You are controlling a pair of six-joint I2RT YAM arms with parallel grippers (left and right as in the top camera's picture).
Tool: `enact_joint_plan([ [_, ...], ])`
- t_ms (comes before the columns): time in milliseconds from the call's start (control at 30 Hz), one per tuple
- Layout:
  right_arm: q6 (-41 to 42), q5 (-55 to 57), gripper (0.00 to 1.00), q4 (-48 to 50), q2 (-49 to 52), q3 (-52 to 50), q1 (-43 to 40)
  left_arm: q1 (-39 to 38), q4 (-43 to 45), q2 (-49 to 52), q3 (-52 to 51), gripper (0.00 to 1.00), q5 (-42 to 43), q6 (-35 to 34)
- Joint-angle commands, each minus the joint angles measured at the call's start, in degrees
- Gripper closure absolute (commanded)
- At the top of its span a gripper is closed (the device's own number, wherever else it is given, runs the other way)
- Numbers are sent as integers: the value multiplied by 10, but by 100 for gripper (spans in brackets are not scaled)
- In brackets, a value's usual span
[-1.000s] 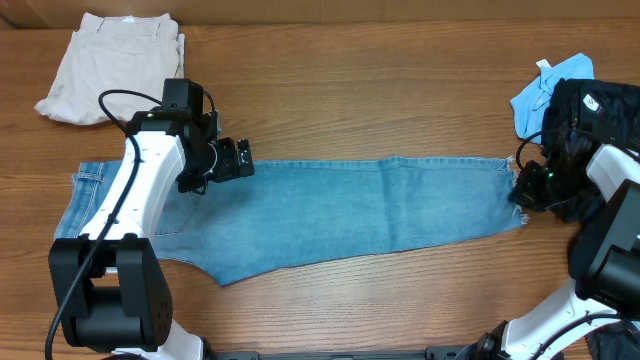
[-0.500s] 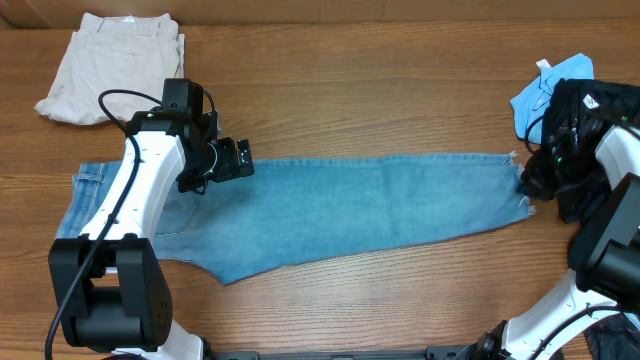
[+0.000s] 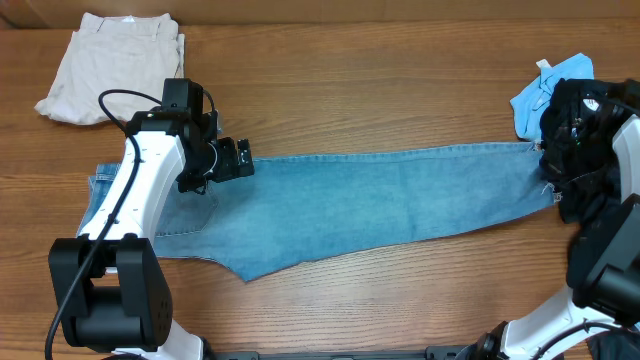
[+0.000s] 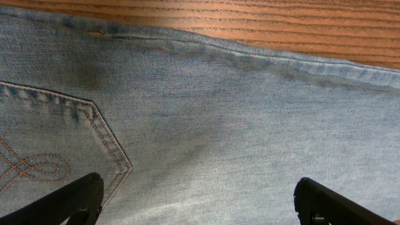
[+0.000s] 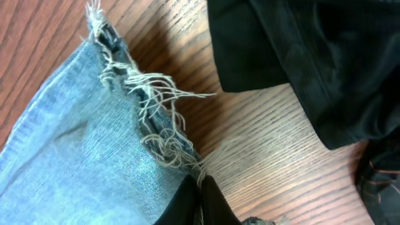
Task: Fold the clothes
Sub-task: 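Grasp the frayed leg ends with the right gripper and lift them, then fold the leg ends leftward over the jeans with the right gripper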
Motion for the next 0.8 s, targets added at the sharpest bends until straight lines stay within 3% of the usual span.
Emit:
enact_joint_plan([
  [0,12,16,96,-6,-40,19,31,-2,3,-3,-4,0,-3,-6],
  [433,12,16,96,-22,-42,17,205,-2,0,-3,-4,0,-3,-6],
  [767,12,2,96,-45,-42,6,256,-2,0,-3,-4,0,-3,-6],
])
